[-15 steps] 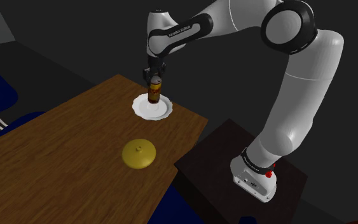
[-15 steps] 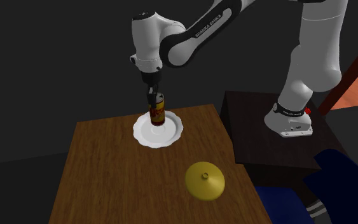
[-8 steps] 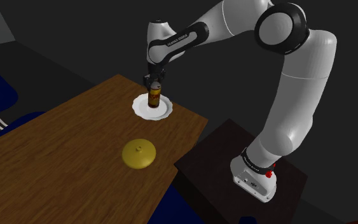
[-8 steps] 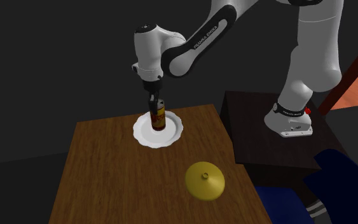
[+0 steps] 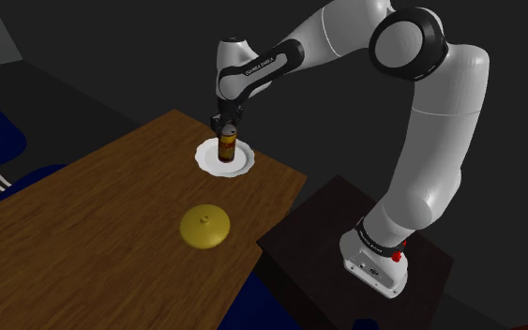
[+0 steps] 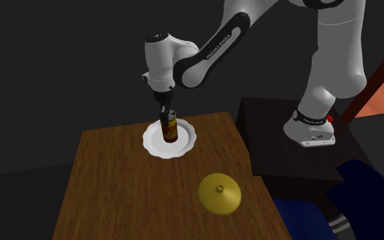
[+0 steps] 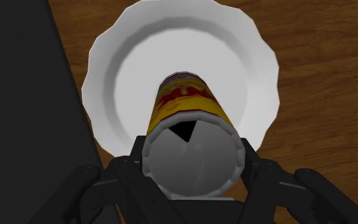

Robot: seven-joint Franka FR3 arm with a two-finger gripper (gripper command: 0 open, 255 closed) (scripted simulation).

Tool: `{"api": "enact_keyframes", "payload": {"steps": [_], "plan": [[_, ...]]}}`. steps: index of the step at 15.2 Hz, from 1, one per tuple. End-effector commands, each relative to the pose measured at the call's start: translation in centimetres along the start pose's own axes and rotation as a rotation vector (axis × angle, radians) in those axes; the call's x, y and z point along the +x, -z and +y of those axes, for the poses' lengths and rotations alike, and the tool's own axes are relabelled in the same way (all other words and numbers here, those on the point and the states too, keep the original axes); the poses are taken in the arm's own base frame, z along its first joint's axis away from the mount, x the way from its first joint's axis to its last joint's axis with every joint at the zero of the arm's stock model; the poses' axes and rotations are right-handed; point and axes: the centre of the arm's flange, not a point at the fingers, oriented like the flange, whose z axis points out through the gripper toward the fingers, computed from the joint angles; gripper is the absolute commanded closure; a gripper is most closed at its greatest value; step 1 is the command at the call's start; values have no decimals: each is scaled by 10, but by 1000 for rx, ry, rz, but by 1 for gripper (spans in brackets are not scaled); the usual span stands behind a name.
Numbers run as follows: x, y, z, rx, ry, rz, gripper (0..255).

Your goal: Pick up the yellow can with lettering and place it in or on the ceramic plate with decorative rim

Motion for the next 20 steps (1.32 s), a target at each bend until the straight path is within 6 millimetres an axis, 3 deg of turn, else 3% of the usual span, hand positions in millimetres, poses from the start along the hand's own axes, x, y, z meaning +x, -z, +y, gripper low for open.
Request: {"api": "enact_keyframes", "payload": {"steps": [1,3,4,9,13,20], "plan": [[-2,-4,0,0,0,-7,255],[-2,-4,0,0,0,-7,255],[-2,-3,1,0,0,-7,0],[-2,-4,0,0,0,-7,0],[-1,46,0,0,0,-7,0],[-1,46,0,0,0,-7,0]]}}
